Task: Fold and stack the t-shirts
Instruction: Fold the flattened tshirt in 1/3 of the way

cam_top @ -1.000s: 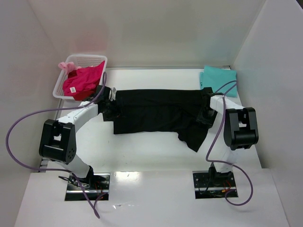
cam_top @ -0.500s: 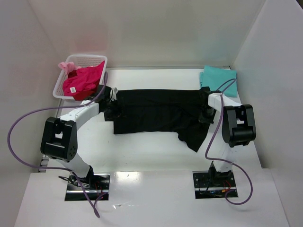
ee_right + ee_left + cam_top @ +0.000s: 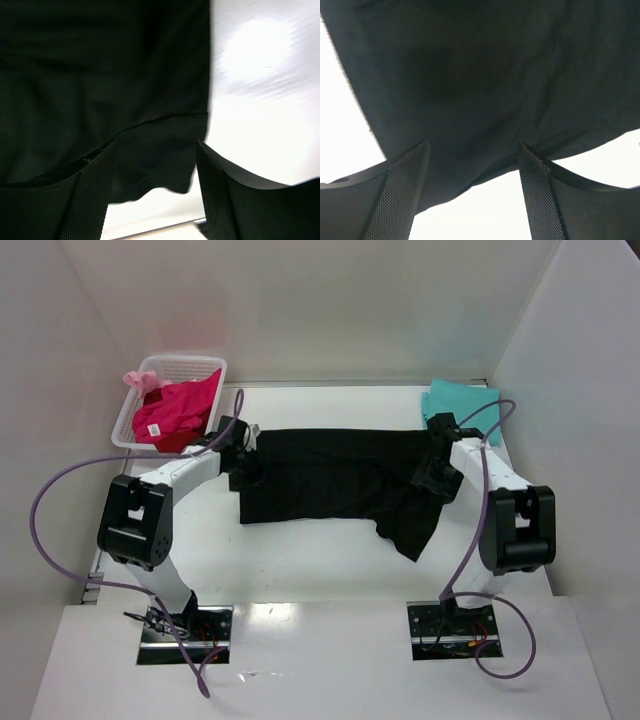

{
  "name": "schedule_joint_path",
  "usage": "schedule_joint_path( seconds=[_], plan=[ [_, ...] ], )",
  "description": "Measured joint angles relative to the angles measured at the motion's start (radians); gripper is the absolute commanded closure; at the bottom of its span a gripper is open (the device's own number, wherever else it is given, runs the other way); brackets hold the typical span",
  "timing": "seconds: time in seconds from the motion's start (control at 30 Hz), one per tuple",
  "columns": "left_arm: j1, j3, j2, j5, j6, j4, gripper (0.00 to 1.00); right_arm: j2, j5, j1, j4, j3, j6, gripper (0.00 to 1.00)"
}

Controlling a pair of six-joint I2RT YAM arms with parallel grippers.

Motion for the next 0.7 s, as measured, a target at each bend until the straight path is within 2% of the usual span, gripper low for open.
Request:
schedule_joint_path(
  seconds=[0.23, 0.3, 0.53, 0.7],
  plan=[
    [-0.106, 0.055, 0.103, -0.137, 0.024, -0.039, 0.22, -0.111, -0.116, 0.0, 0.07, -0.019, 0.014, 0.2],
    [-0.127, 0.058, 0.113, -0.172, 0.024, -0.05, 0.19, -0.129, -0.132, 0.0, 0.085, -0.021, 0.014, 0.2],
    [-0.153, 0.089, 0.154, -0.332, 0.02, -0.107, 0.18, -0.136, -0.151, 0.0, 0.113, -0.021, 0.014, 0.16],
    [-0.153, 0.089, 0.154, -0.356, 0.013, -0.119, 0.18, -0.136, -0.154, 0.0, 0.132, -0.021, 0.013, 0.15]
  ],
)
